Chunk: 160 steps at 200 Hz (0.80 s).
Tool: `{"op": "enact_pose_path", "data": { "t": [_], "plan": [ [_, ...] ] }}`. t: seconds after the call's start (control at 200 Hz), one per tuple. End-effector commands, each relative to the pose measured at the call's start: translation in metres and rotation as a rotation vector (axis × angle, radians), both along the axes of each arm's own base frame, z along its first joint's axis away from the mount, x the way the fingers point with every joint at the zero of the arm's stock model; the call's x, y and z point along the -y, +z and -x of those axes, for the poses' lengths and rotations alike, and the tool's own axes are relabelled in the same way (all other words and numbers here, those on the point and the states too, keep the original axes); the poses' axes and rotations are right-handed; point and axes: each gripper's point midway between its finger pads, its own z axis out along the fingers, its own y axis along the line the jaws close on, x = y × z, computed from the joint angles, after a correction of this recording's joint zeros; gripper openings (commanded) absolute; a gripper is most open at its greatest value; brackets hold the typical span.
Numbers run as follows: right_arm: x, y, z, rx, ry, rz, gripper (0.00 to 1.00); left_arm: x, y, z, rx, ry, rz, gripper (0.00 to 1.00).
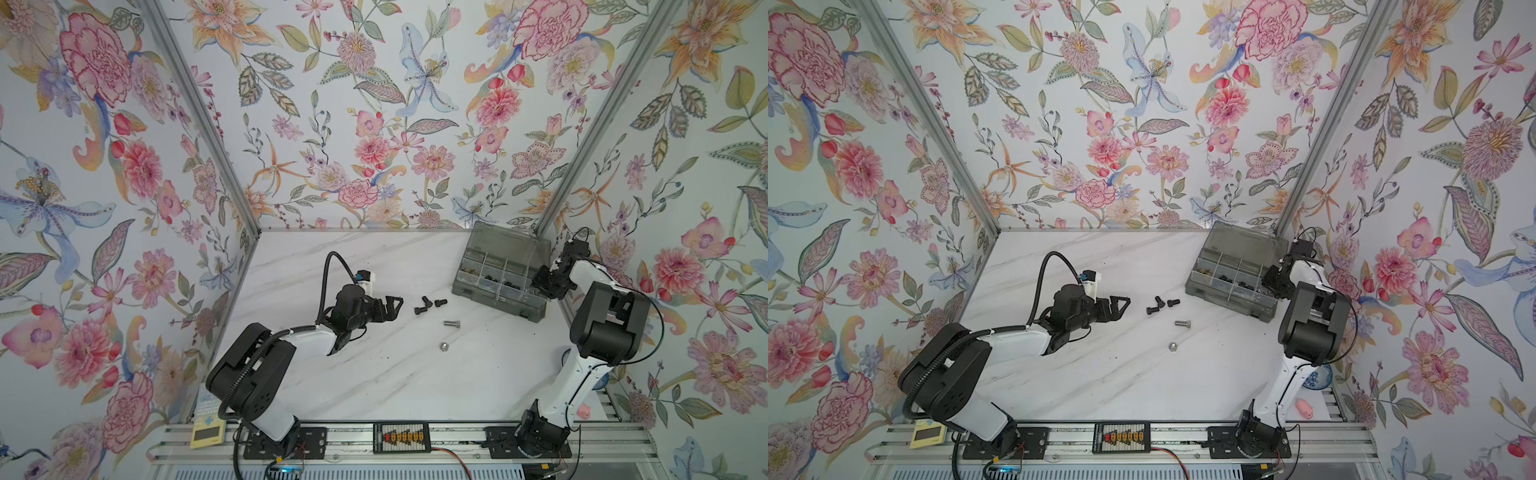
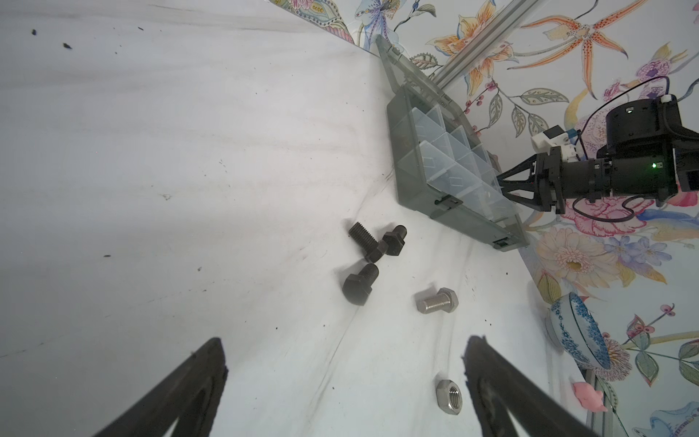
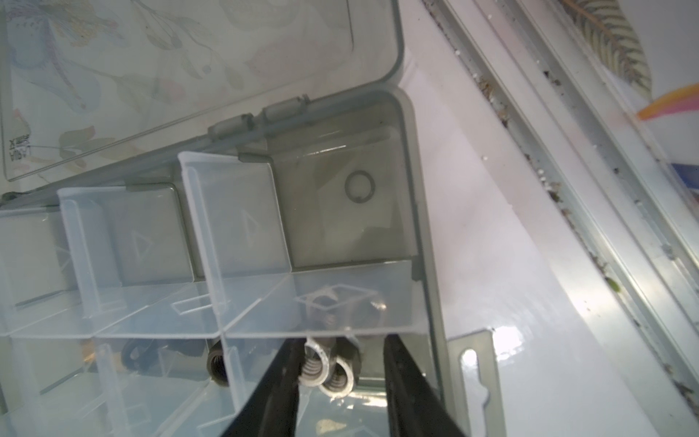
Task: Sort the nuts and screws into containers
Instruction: 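Lower the held silver nut into the compartment and open the right gripper, then move the open right gripper back over the last silver hex nut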
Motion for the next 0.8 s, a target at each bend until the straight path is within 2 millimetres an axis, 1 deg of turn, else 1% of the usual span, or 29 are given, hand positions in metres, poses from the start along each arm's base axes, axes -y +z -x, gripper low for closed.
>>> {"op": "enact_pose_path", "data": {
  "t": [0.0,0.175,0.265,0.33,0.4,0.5,0.595,0.701,0.796],
  "plan": [
    [0.0,0.028,0.001,0.045,0.011,-0.004,0.41,-0.003,0.007,0.0,0.031,0.008,-0.005,0.99],
    [-0.011,0.05,0.01,0.092,0.029,-0.024,0.43,-0.002,0.008,0.0,0.035,0.006,-0.001,0.99],
    [-0.023,0.061,0.018,0.113,0.049,-0.034,0.45,-0.002,0.008,0.0,0.035,0.007,-0.001,0.99],
    [-0.036,0.068,0.027,0.121,0.072,-0.043,0.46,-0.003,0.008,0.0,0.036,0.007,0.0,0.99],
    [-0.054,0.072,0.037,0.118,0.105,-0.055,0.46,-0.003,0.007,0.0,0.034,0.009,0.0,0.99],
    [-0.079,0.073,0.055,0.111,0.144,-0.056,0.48,-0.002,0.006,0.0,0.032,0.007,0.001,0.99],
    [-0.104,0.069,0.073,0.092,0.188,-0.066,0.49,-0.002,0.005,0.0,0.03,0.001,-0.003,0.99],
    [-0.137,0.065,0.094,0.068,0.259,-0.075,0.5,-0.002,0.004,-0.001,0.028,0.002,-0.004,0.99],
    [-0.169,0.055,0.114,0.027,0.34,-0.074,0.51,-0.002,0.003,-0.001,0.023,0.004,-0.005,0.99]
  ]
}}
